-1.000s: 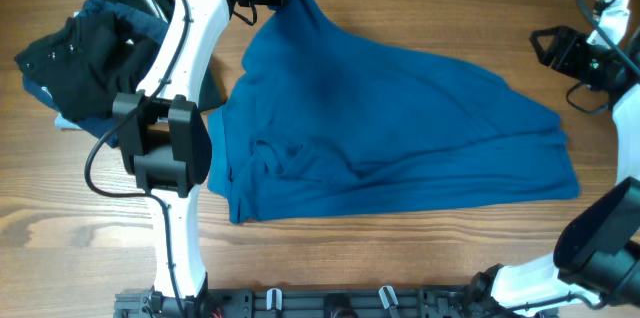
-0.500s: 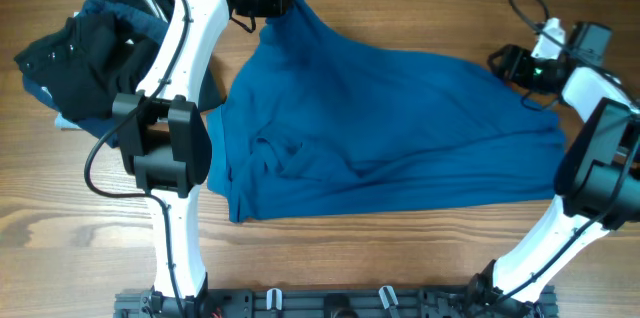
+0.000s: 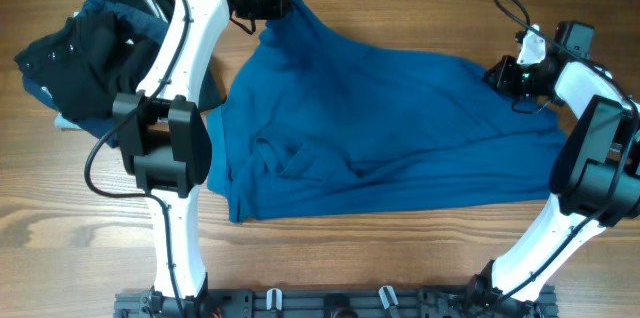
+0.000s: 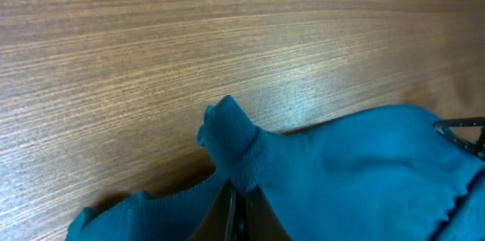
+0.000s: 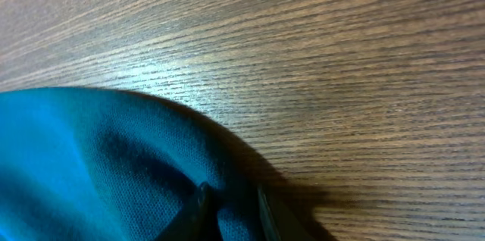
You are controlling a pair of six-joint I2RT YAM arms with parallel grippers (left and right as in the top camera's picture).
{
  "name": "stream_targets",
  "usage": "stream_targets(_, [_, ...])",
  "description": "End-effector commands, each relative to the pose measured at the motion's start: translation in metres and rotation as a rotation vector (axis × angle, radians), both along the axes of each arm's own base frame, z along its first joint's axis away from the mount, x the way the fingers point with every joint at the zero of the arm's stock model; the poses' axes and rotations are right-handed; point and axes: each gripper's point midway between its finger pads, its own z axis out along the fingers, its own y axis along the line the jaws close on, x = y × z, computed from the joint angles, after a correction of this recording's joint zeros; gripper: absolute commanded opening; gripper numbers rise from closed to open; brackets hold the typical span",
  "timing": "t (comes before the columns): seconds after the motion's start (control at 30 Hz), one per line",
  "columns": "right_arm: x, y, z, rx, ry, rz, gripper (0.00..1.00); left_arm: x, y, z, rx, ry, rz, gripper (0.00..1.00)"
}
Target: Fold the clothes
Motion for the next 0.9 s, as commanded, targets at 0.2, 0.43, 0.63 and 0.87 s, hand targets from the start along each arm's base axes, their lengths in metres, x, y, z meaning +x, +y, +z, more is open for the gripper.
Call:
stream_targets(0.2, [-0.007,-0.010,-0.022,0.014,0.052,-0.077,0.30,0.001,-0.001,0.019,-0.009,-0.031,0.008,0.04])
stream_targets(0.43, [-0.009,-0.015,-0.022,0.063,0.077,-0.153,0.40,0.002,-0.001,0.019,-0.005,-0.032,0.010,0.04])
stream_targets(0.63, [-0.009,-0.008,-0.012,0.208,0.054,-0.167,0.04,0.001,-0.001,0.019,-0.006,-0.032,0.010,0.04])
stream_targets(0.87, [0.014,-0.023,0.056,0.219,-0.156,-0.102,0.04,0.000,-0.001,0.018,-0.004,-0.025,0.009,0.04])
